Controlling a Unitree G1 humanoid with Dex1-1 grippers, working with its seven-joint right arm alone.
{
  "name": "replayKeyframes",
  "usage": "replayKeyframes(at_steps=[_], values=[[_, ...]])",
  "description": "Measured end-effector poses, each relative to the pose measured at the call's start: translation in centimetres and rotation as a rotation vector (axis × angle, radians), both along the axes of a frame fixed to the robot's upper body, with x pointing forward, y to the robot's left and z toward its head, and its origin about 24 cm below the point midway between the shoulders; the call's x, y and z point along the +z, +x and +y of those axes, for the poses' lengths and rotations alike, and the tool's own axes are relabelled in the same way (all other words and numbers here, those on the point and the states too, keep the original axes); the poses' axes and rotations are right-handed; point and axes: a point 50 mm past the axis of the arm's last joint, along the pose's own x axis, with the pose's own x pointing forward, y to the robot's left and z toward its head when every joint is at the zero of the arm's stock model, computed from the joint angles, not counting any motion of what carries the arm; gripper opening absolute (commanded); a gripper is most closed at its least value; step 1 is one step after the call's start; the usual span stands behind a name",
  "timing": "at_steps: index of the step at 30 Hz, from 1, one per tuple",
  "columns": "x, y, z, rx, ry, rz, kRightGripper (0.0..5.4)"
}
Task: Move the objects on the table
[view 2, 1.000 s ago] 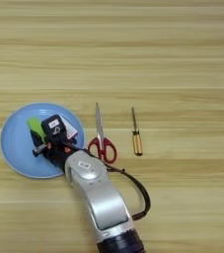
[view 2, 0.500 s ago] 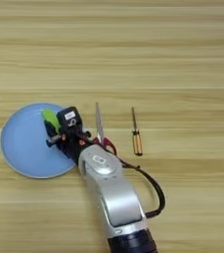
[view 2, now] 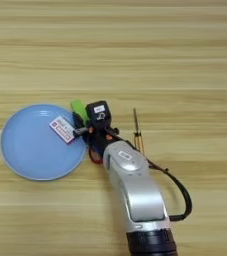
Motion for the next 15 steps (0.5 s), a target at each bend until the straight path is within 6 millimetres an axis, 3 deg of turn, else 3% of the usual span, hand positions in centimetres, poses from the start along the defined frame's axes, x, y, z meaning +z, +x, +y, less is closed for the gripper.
replayKeyframes(at_steps=[15], values=[[-0.3,0.2,-4.3,-0.141,-0.016,0.016,1.4]])
